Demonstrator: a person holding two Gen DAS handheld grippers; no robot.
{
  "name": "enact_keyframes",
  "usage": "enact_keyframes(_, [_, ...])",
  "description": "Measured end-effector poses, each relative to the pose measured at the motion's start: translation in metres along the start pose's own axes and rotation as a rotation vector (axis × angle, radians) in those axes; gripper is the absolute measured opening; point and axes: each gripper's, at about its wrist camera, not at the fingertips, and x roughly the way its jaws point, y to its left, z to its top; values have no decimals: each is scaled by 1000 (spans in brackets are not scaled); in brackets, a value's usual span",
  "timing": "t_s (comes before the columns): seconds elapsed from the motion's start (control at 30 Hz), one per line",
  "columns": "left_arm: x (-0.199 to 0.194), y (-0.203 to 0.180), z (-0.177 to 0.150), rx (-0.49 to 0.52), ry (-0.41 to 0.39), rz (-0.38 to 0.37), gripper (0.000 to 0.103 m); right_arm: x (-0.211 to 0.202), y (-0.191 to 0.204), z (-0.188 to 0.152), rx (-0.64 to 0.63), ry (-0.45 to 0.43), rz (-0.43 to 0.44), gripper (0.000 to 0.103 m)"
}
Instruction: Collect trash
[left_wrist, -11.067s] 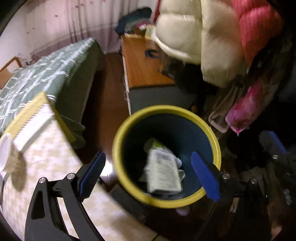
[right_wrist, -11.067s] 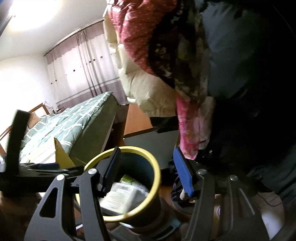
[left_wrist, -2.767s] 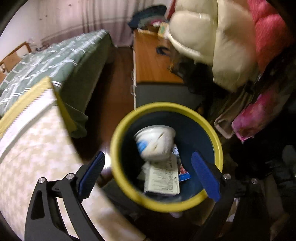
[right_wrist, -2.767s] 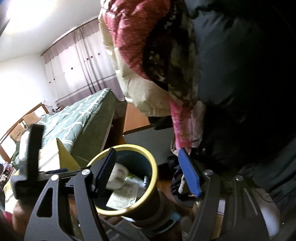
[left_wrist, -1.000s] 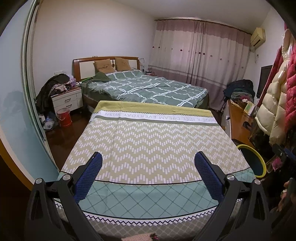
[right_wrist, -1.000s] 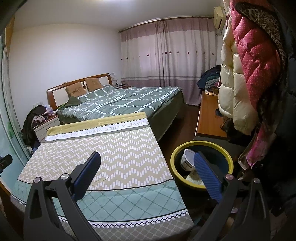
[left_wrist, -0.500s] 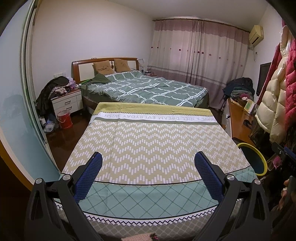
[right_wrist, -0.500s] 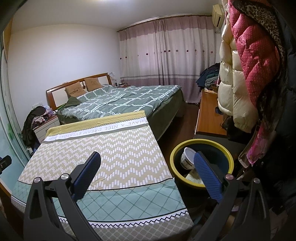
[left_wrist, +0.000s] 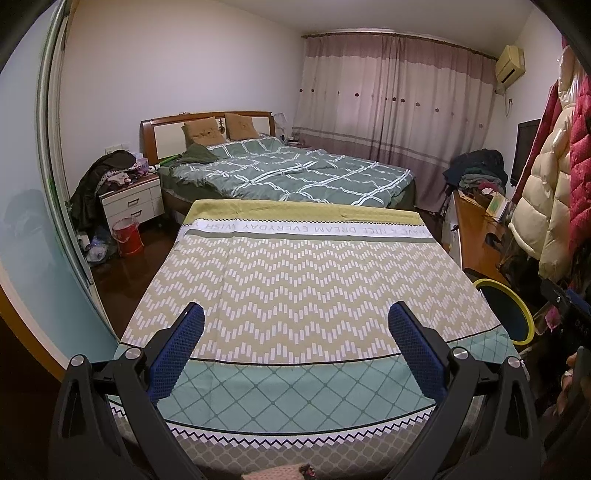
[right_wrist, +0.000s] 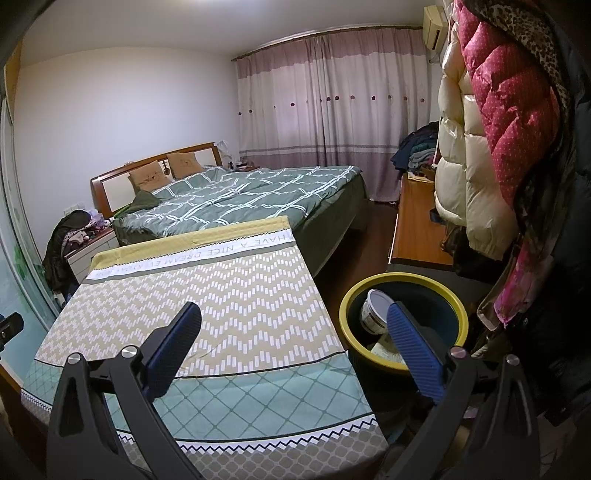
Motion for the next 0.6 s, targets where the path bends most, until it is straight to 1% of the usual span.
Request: enact_keyframes(0.6, [1, -2, -2, 6, 9, -5, 98, 2, 0, -1, 1, 3, 0, 96])
